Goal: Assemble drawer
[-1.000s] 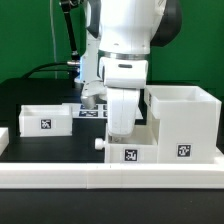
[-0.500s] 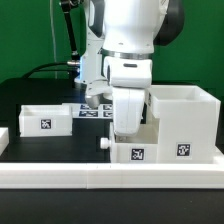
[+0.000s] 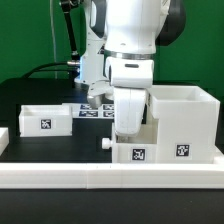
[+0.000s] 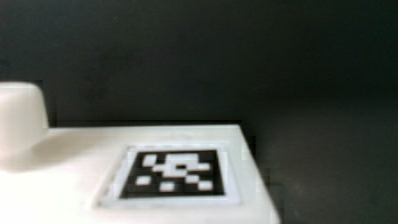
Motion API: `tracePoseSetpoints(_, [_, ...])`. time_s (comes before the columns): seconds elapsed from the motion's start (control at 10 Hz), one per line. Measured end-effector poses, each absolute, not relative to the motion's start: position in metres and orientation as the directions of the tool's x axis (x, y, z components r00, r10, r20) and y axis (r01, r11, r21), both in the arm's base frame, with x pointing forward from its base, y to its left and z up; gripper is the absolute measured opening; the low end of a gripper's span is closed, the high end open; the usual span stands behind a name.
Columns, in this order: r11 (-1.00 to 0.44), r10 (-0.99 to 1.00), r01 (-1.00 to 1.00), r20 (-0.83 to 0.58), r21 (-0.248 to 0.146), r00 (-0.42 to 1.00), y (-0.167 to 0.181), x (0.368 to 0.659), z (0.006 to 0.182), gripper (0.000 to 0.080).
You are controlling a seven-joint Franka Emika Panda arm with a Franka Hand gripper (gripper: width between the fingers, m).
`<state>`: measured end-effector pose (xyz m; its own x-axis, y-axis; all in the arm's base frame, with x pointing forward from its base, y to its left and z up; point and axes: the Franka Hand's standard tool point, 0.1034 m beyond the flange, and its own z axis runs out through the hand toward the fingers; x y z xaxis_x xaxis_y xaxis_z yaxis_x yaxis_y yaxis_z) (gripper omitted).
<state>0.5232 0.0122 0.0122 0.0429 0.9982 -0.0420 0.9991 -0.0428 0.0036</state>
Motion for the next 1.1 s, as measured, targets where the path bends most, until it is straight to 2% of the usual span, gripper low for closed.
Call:
tracePoseSetpoints(0.3, [-0.044,0.998,0.999,-0.042,0.003,0.045,0.012,0.523,0.012,0.0042])
tracePoseSetpoints(0.5, [-0.054,0.998,0.999,-0.044,0.000,0.054,0.014,0.525,0.018,0.0379])
tracePoseSetpoints(0.6, [-0.056,0.997,0.998,-0.047,-0.007,0.055,0.016,0.525,0.023,0.0379])
tracePoseSetpoints(0.7, [-0.067,0.997,0.998,-0.049,-0.010,0.066,0.018,0.526,0.029,0.0555])
tracePoseSetpoints(0.8, [-0.077,0.996,0.997,-0.051,-0.008,0.076,0.022,0.528,0.039,0.0630])
tracePoseSetpoints(1.1, [-0.072,0.996,0.997,-0.060,0.013,0.072,0.013,0.537,0.067,0.0648])
